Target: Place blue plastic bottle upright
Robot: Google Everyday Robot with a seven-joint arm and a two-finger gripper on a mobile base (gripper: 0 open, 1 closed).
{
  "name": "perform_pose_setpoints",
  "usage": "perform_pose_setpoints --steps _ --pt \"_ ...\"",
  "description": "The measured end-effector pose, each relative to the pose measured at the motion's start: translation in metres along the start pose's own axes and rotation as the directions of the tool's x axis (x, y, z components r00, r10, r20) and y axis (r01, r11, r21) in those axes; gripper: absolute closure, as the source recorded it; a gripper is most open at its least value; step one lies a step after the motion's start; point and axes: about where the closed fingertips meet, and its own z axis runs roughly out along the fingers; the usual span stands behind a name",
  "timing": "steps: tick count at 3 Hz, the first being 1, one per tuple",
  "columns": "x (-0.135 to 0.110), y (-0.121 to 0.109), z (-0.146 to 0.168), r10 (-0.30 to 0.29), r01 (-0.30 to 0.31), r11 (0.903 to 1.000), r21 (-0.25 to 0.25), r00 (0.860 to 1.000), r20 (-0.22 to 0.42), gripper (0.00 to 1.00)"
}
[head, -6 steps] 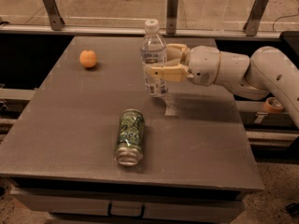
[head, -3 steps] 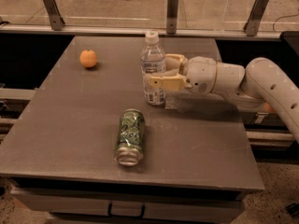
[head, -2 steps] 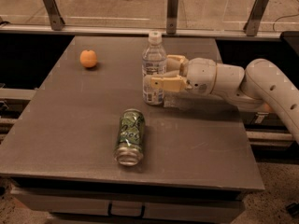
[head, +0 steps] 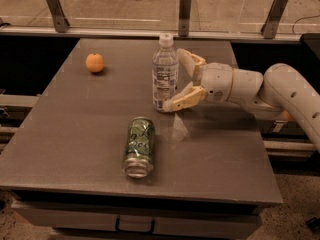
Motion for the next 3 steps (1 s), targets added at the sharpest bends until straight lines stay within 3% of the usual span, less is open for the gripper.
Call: perform_pose_setpoints --steps 1,2,3 --pt "-0.019 -0.007 -0.045 -0.033 0.040 0.9969 0.068 0.995 -0.095 0.00" --pt "-0.065 -0.015 -0.133 -0.081 0.142 0.9658 0.217 0.959 -0.270 0.00" --pt "-0.146 -0.008 -0.213 -0.153 0.328 0.8700 0.368 0.889 -0.431 0.00"
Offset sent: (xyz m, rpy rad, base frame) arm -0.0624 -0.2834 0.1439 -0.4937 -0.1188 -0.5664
